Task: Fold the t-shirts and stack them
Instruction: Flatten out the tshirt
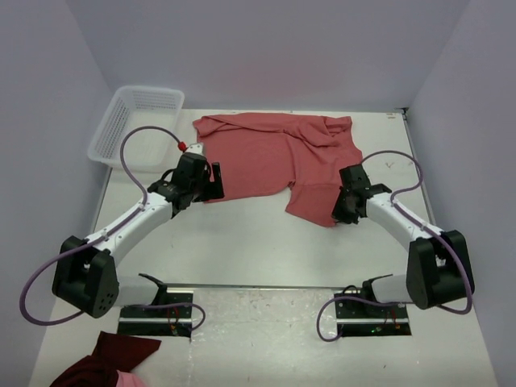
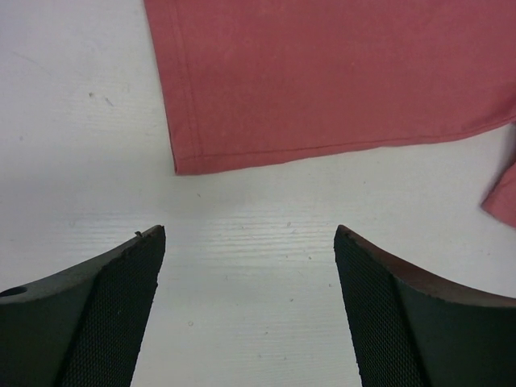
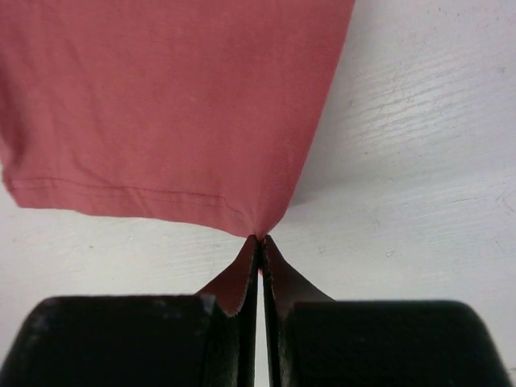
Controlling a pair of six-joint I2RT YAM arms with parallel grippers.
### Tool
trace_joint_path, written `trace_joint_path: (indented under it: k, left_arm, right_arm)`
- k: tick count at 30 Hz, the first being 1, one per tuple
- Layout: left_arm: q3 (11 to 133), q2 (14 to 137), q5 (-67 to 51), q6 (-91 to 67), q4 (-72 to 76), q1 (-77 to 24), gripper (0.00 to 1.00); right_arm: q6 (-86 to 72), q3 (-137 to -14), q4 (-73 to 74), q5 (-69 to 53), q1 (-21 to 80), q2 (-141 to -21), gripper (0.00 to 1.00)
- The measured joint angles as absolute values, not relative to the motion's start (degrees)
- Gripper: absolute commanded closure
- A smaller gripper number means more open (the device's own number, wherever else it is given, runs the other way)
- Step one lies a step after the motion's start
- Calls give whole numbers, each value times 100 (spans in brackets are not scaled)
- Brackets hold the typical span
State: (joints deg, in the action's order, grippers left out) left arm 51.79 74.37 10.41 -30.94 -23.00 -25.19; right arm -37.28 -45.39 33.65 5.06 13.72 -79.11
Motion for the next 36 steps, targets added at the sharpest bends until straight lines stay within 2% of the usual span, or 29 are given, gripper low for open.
trace_joint_path:
  k: [3, 7, 13, 24, 36]
  left_arm:
    - [5118, 7677, 976, -3105, -2294, -2482, 16]
    - [5035, 7975, 875, -3168, -2233, -2331, 27]
    - [5028, 8580, 845, -3205, -2104, -2099, 33]
    - [5511, 9382, 1057, -3194, -2064, -2082, 51]
    - [5625, 9638, 1103, -3190, -2025, -1918, 51]
  right_arm:
    - [-3695, -4619, 3417, 541, 1455, -7623, 100]
    - [-3605, -4707, 3516, 609, 1463, -7177, 100]
    - [-3483, -4718, 3623, 646, 1463, -6622, 100]
    - [-3433, -4718, 3649, 558, 1463, -6379, 100]
    - [-3402, -4718, 3671, 508, 1463, -6217, 100]
